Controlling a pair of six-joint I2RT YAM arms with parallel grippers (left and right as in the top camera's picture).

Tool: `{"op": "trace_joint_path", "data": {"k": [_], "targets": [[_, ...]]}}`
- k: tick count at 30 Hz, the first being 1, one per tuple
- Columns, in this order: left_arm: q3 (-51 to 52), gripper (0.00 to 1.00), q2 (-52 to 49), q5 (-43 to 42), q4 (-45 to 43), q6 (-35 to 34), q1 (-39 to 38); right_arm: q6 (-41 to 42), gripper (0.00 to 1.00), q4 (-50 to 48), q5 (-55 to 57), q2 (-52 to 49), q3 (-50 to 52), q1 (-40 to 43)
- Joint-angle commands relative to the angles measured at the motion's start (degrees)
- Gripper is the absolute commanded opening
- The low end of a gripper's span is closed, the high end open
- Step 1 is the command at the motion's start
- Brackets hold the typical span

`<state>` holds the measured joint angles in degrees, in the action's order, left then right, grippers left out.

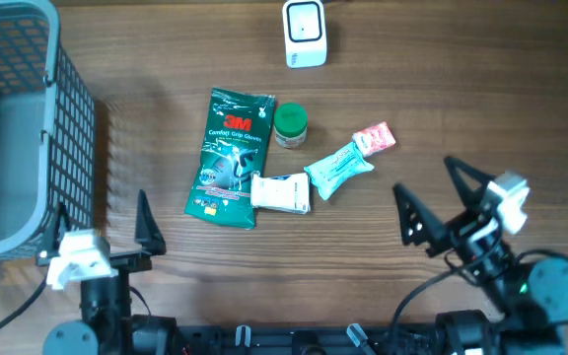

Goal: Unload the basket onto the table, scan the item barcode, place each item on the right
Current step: 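Raise the right arm and reach toward the red Kleenex pack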

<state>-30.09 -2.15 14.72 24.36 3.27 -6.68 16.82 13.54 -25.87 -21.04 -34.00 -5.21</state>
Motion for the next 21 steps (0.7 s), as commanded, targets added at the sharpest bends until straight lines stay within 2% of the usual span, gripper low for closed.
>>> {"op": "trace_joint_path", "data": {"k": [1,4,9,14,17,21], "targets": [[4.1,1.0,0.2,0.5,0.5,-4.5,-0.2,1.5,1.0,7.3,-8.0,-11.8,-13.5,-0.1],[7.0,1.0,0.2,0.5,0.5,-5.9,-0.2,1.8,1.0,8.3,-22.8,-17.9,-16.3,-0.1],[9.6,1.0,0.2,0.5,2.6,-5.9,-0.2,5.4,1.0,7.1,-23.8,-27.6,-16.2,-0.1],[10.8,1.0,0.2,0.5,3.5,-5.9,-0.2,7.0,0.99,10.2,-4.7,-39.3,-16.2,-2.6],[15.4,1.0,0.2,0.1,-0.9,-7.0,-0.2,10.8,1.0,10.2,7.1,-42.2,-16.3,-8.6],[20.3,1.0,0.2,-0.1,-1.5,-9.6,-0.2,17.6,1.0,13.2,21.2,-42.6,-16.4,-16.0]]}}
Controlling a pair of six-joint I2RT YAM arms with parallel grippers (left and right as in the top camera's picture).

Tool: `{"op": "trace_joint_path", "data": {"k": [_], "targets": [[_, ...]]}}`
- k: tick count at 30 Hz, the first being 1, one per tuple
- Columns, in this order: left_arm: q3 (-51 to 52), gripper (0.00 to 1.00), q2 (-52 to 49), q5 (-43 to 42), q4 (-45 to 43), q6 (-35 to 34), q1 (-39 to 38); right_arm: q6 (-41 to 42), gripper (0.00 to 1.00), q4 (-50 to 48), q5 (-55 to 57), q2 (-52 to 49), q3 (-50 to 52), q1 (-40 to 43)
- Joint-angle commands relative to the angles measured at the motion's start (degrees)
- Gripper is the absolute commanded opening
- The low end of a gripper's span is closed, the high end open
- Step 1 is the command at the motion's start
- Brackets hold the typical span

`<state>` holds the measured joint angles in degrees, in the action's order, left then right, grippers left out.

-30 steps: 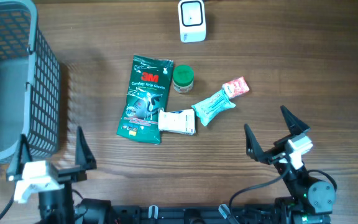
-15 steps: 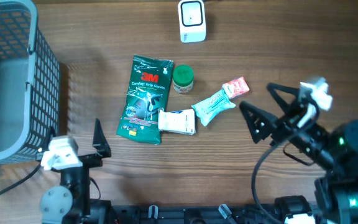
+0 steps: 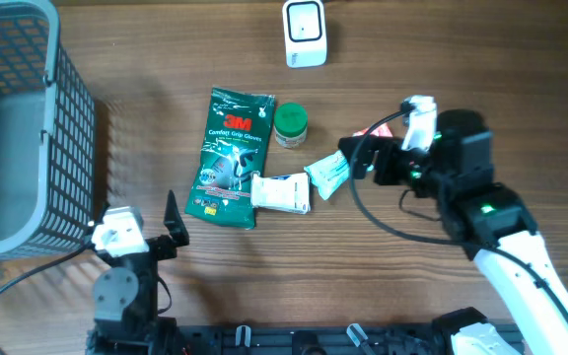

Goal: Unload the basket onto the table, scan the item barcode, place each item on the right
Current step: 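Raise the right arm and reach toward the red Kleenex pack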

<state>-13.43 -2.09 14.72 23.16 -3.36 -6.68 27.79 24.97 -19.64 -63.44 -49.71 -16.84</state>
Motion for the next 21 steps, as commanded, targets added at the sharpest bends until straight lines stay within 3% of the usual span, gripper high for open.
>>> {"op": "trace_joint_path", "data": {"k": [1,5,10,21], "targets": [[5.0,1.0,0.2,-0.2,-0.3,-3.6,-0.2,6.7,1.0,2.7,15.7,-0.2,-0.7,-5.9],[6.7,1.0,0.1,-0.3,-1.3,-3.5,-0.2,6.8,1.0,3.3,10.7,-0.1,-0.7,-7.3],[6.8,1.0,0.0,-1.2,-1.2,-4.4,-0.2,7.6,1.0,0.7,13.6,-0.2,-0.7,-7.3],[6.8,1.0,0.0,-1.2,-1.2,-4.4,-0.2,13.2,1.0,9.5,15.3,-0.2,-2.9,-7.3]]}}
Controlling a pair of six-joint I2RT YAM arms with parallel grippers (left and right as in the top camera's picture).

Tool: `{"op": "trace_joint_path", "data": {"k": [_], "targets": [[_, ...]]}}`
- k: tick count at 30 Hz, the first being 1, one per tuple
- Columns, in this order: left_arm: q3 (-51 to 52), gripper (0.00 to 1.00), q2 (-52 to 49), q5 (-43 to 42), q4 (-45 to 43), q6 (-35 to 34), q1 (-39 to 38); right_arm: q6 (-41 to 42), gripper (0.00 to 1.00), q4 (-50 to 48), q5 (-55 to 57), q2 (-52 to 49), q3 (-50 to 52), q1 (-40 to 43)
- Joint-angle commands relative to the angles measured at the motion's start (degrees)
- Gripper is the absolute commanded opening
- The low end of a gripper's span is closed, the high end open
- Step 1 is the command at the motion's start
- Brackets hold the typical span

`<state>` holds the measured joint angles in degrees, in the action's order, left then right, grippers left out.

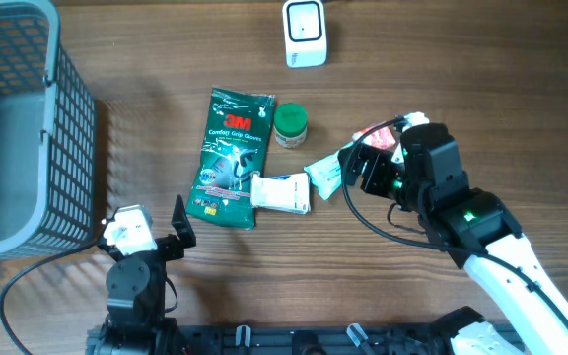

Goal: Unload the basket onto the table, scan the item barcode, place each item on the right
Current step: 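Raise the right arm and reach toward the red Kleenex pack, then move the right gripper over the green-lid jar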

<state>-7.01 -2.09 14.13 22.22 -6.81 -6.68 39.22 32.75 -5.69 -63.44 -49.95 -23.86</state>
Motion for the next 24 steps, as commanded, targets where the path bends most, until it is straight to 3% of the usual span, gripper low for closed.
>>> {"op": "trace_joint_path", "data": {"k": [1,7,18,24], "targets": [[0.3,1.0,0.0,-0.6,-0.2,-1.0,-0.2,1.9,1.0,2.7,1.4,-0.2,-3.3,-0.2],[0.3,1.0,0.0,-0.6,-0.2,-1.0,-0.2,2.0,1.0,11.3,1.4,-0.2,-9.0,-0.2],[0.3,1.0,0.0,-0.6,-0.2,-1.0,-0.2,1.9,0.99,13.9,1.7,-0.2,-12.6,-3.3],[0.3,1.0,0.0,-0.6,-0.2,-1.0,-0.2,6.2,1.0,18.6,5.8,-0.2,-12.8,-3.8]]}}
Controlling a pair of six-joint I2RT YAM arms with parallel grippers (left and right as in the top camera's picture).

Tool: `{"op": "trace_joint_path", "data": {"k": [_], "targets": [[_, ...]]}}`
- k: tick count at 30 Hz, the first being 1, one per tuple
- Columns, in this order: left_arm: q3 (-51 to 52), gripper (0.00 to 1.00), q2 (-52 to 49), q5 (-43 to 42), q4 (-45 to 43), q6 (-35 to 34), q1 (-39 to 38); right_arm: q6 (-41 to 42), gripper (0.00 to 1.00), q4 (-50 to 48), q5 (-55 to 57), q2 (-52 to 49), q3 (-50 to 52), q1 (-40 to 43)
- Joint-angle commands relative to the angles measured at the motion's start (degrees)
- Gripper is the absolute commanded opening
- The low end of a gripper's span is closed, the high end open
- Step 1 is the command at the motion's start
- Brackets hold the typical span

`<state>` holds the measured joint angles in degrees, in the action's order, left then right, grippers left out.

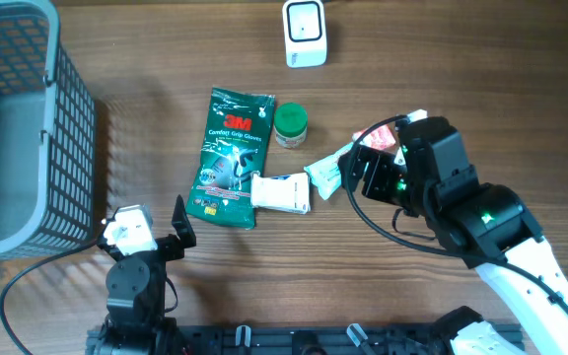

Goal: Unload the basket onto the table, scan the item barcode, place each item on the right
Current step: 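Move the right gripper over the green-lid jar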

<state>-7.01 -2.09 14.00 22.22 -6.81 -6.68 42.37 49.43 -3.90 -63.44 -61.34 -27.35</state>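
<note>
A white barcode scanner (pixel 305 33) stands at the far edge of the table. The items lie in the middle: a green 3M packet (pixel 233 156), a green-lidded jar (pixel 290 123), a small white box (pixel 281 192), a teal packet (pixel 325 174) and a red-and-white packet (pixel 371 134). My right gripper (pixel 356 170) hangs down over the right end of the teal packet. Its fingertips are hidden under the wrist, so its state does not show. My left gripper (pixel 148 225) stands open near the front left, holding nothing.
A tall grey mesh basket (pixel 67 108) fills the left side. The red-and-white packet lies partly under my right wrist. Black cables loop beside both arms along the front edge.
My right arm has shifted a little and looks slightly larger in the overhead view. It still hangs over the teal packet, which lies in the same spot. The left arm has not moved.
Both grippers first stood open at the front edge, away from the items. Then my right arm had reached in beside the red-and-white and teal packets, and the left had turned slightly. After that the right gripper stood over the teal packet's end, where it stays.
</note>
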Motion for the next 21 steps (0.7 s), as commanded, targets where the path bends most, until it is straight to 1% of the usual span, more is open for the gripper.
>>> {"op": "trace_joint_path", "data": {"k": [1,7,13,15,17,19,21], "targets": [[0.3,1.0,0.0,-0.5,-0.2,-1.0,-0.2,3.1,1.0,2.5,4.2,-0.2,-1.4,-0.3],[0.3,1.0,0.0,-0.5,-0.2,-1.0,-0.2,3.3,1.0,4.4,4.1,-0.2,-1.5,-0.3],[0.3,1.0,0.0,-0.5,-0.2,-1.0,-0.2,6.7,1.0,6.1,3.9,-0.5,-1.9,-0.3],[0.3,1.0,0.0,-0.5,-0.2,-1.0,-0.2,7.1,1.0,8.6,3.9,-2.7,-4.9,-0.3],[0.3,1.0,0.0,-0.5,-0.2,-1.0,-0.2,5.4,1.0,10.7,3.9,-6.4,-9.2,-0.3],[0.3,1.0,0.0,-0.5,-0.2,-1.0,-0.2,4.1,0.99,12.2,3.9,-11.0,-13.7,-0.3],[0.3,1.0,0.0,-0.5,-0.2,-1.0,-0.2,4.1,0.99,14.6,3.9,-18.0,-19.9,-0.3]]}}
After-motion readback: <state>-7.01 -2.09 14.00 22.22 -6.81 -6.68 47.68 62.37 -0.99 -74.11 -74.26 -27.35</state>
